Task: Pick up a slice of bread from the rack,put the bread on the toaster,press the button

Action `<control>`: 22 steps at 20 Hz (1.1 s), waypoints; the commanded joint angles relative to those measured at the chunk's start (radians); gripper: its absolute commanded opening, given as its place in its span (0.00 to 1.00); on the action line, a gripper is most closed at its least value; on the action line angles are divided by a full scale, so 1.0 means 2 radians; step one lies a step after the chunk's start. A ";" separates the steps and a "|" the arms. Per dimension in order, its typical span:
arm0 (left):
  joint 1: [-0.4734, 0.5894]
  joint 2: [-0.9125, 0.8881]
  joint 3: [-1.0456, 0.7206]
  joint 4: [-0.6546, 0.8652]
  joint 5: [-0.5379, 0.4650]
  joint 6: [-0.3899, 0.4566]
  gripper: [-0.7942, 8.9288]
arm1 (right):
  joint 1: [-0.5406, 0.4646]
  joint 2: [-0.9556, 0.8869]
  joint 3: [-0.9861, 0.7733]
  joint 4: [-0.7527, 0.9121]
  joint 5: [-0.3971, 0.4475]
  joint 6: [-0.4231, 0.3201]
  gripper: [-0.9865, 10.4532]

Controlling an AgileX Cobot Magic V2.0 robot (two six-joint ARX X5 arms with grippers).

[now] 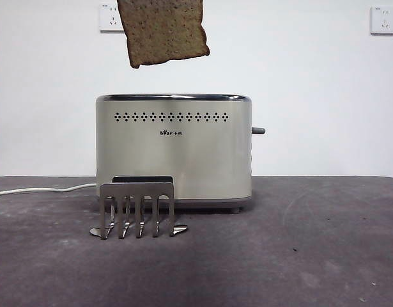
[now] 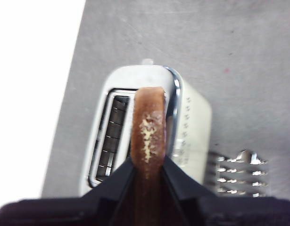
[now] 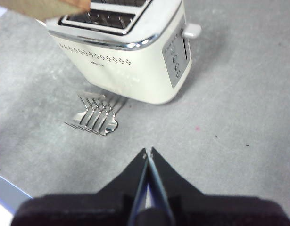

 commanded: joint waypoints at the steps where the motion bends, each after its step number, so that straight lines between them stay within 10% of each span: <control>1: 0.006 0.004 -0.001 0.018 0.000 0.048 0.07 | 0.001 0.004 0.000 -0.001 -0.001 -0.004 0.08; 22: 0.052 0.082 -0.001 0.035 0.044 0.096 0.07 | 0.001 0.007 0.000 -0.010 -0.001 -0.012 0.08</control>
